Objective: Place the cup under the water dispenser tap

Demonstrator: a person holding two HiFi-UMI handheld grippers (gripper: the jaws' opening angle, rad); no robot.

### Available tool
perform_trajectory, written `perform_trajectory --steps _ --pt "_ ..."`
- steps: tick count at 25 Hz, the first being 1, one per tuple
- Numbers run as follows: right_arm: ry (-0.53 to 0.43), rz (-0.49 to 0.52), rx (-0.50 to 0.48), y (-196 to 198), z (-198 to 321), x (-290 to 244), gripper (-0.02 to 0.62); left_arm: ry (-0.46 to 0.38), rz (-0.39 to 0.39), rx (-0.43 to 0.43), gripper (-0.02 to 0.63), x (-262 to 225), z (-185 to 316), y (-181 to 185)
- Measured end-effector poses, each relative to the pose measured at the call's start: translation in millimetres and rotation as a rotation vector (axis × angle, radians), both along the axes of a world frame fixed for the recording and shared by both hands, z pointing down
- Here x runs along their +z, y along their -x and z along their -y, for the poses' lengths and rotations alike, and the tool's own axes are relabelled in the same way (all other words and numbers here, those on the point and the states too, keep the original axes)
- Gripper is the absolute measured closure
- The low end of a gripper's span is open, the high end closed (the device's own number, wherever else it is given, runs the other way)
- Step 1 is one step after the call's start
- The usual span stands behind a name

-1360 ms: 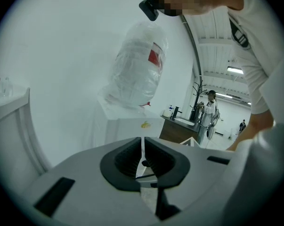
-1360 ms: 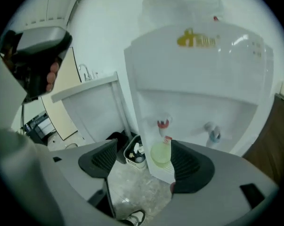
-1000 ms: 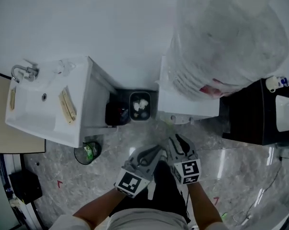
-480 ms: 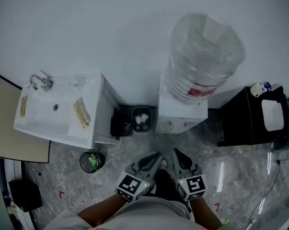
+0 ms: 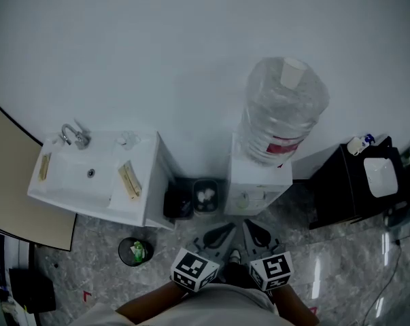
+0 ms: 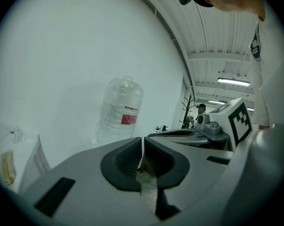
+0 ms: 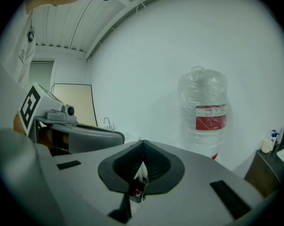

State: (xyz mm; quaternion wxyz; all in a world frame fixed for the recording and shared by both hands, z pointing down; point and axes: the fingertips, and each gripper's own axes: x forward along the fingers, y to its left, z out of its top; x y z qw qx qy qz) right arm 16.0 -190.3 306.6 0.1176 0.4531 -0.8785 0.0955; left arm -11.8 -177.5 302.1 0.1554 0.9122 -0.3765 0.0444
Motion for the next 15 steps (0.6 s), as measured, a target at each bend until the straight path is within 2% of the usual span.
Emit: perform_trajectory --steps 6,15 --pt "-0.004 -0.02 -0.025 15.9 -10.8 -5.3 0.579 -0.013 0.006 -0.039 0.584 -5.1 -9.2 19.9" --pt "-0.016 -0.031 -0.051 28.1 -23.7 -7.2 0.58 -0.023 -0.001 -0.062 0.584 -5.0 -22.8 29.7"
